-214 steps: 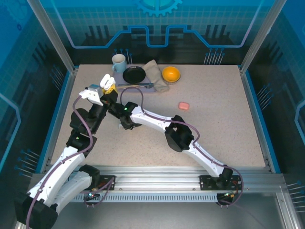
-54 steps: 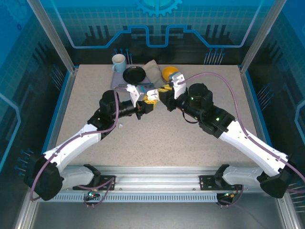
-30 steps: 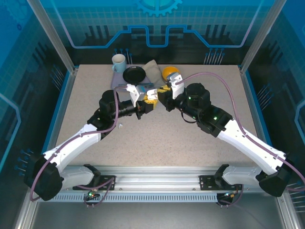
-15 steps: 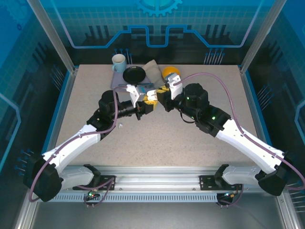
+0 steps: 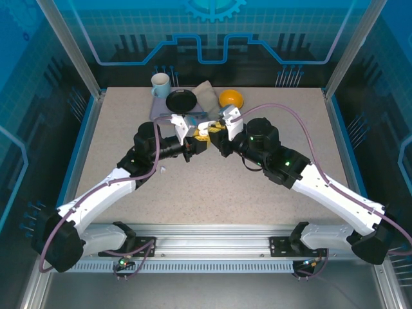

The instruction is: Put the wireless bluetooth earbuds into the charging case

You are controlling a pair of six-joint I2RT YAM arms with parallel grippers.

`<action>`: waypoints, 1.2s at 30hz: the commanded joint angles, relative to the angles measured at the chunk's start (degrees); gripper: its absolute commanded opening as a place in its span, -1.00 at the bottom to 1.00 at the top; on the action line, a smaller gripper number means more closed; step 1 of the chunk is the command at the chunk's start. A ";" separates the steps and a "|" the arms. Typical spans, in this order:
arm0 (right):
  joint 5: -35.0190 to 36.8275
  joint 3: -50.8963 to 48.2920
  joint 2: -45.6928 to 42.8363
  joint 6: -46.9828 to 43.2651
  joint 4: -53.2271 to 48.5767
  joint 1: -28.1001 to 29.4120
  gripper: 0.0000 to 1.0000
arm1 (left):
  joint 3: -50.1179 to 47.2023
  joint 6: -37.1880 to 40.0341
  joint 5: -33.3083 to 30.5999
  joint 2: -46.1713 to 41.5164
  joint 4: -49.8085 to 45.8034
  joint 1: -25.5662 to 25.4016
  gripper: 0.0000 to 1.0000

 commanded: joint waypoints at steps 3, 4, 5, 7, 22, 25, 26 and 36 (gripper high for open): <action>1.41 -1.15 -0.20 -0.66 -2.17 0.81 -0.55 | 2.51 1.05 -0.08 -1.46 3.78 -0.44 -1.00; 2.10 -1.00 -0.20 -0.51 -2.25 0.54 -0.52 | 2.52 0.95 0.00 -1.44 3.88 -0.47 -1.00; 2.56 -0.57 -0.12 -0.22 -2.49 0.15 -0.49 | 2.43 0.86 0.07 -1.43 3.95 -0.50 -1.00; 2.49 -0.10 -0.20 0.81 -2.33 -0.98 -0.42 | 2.40 0.56 0.12 -1.33 4.21 -0.49 -1.00; -7.26 3.56 1.08 8.52 -1.43 -8.08 -0.11 | 0.99 -0.37 0.73 -1.26 4.84 -0.66 -1.00; -10.45 3.97 1.63 10.63 -1.47 -9.24 -0.10 | 0.62 -0.65 0.62 -1.09 5.01 -0.65 -1.00; -11.25 3.84 1.73 11.40 -1.23 -9.46 -0.10 | 0.43 -0.78 0.56 -1.08 5.18 -0.63 -1.00; -17.12 2.48 1.45 17.54 0.73 -12.54 -0.08 | -0.10 -0.59 -0.07 -1.31 4.76 -0.70 -1.00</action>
